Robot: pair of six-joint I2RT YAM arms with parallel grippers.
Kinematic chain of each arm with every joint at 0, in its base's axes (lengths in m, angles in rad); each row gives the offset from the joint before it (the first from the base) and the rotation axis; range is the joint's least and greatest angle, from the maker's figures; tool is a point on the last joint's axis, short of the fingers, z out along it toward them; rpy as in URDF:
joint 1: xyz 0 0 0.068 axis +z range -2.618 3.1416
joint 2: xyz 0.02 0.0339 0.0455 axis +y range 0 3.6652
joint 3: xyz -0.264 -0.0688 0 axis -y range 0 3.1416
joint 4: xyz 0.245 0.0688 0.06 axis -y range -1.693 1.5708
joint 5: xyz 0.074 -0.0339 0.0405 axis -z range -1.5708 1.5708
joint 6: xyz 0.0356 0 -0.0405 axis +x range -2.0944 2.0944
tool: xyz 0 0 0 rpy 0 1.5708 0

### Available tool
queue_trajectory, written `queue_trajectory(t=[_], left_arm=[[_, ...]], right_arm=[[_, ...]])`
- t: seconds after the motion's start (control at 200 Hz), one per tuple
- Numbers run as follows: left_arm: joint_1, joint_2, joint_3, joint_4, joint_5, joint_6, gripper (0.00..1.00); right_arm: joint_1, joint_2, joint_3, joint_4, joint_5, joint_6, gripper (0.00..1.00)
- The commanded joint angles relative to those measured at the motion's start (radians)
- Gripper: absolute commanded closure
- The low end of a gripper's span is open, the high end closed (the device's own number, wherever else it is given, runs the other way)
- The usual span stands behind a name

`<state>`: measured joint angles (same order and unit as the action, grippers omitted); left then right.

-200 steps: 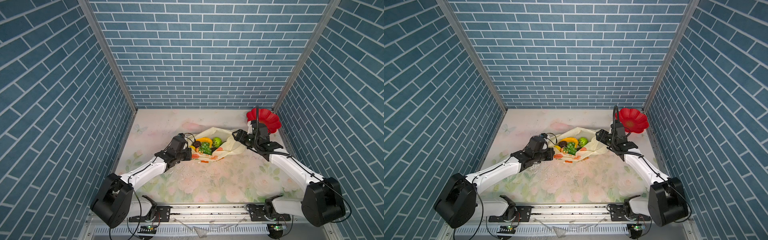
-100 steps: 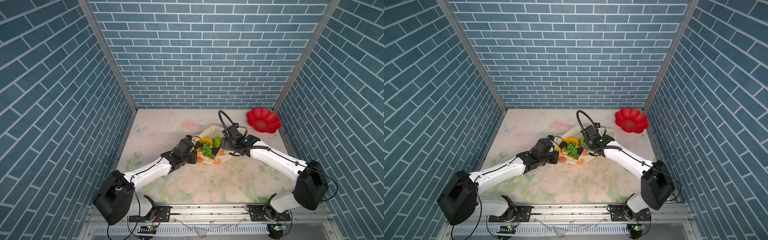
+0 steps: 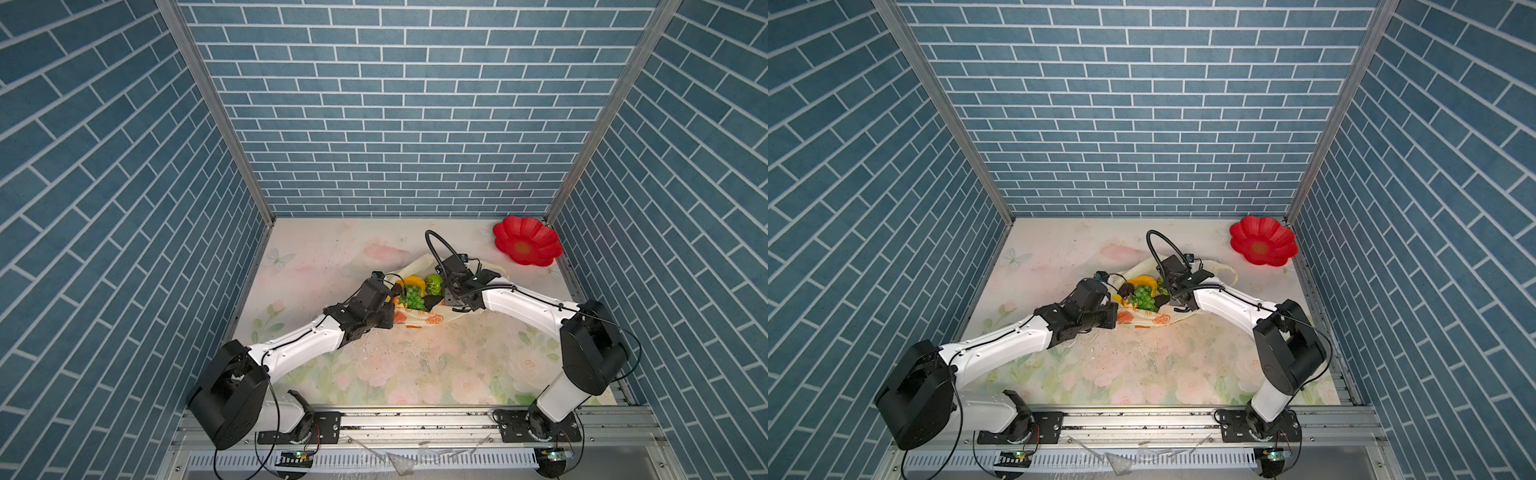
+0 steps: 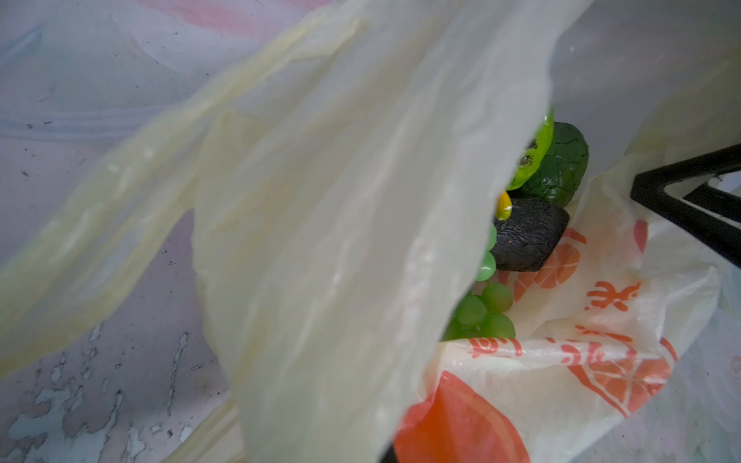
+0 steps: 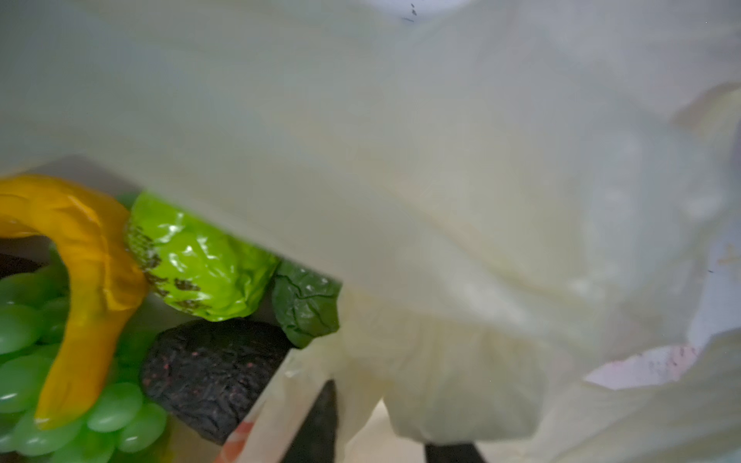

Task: Take fruits out of the plastic bag
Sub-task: Spread open the plastic bag at the center of the table.

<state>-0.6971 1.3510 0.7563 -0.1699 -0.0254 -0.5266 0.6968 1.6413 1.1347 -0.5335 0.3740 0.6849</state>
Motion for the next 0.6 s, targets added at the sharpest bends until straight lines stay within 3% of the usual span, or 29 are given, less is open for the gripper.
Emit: queue_trajectory(t=[0.0, 0.125, 0.245, 0.335, 0.5, 0.595], left_arm=[[0.066, -0.019, -0.041, 0.012, 0.023, -0.056, 0.98], [0.16, -0.038, -0.125, 0.103, 0.131, -0.113, 0.95], [0.163, -0.008, -0.104, 0.065, 0.147, -0.088, 0.85], [0.162, -0.007, -0.089, 0.025, 0.152, -0.071, 0.75], [0.16, -0.077, -0.007, -0.185, 0.086, 0.019, 0.38], [0.151, -0.144, 0.051, -0.371, -0.045, 0.051, 0.19]], right_arm=[[-0.074, -0.111, -0.106, 0.097, -0.086, 0.0, 0.85], [-0.143, -0.205, -0.205, 0.17, -0.159, -0.028, 1.0], [-0.209, -0.285, -0.326, 0.345, -0.329, 0.008, 1.0], [-0.212, -0.318, -0.354, 0.374, -0.323, 0.021, 1.0], [-0.212, -0.337, -0.343, 0.341, -0.279, 0.0, 1.0], [-0.212, -0.339, -0.325, 0.317, -0.279, -0.027, 1.0]])
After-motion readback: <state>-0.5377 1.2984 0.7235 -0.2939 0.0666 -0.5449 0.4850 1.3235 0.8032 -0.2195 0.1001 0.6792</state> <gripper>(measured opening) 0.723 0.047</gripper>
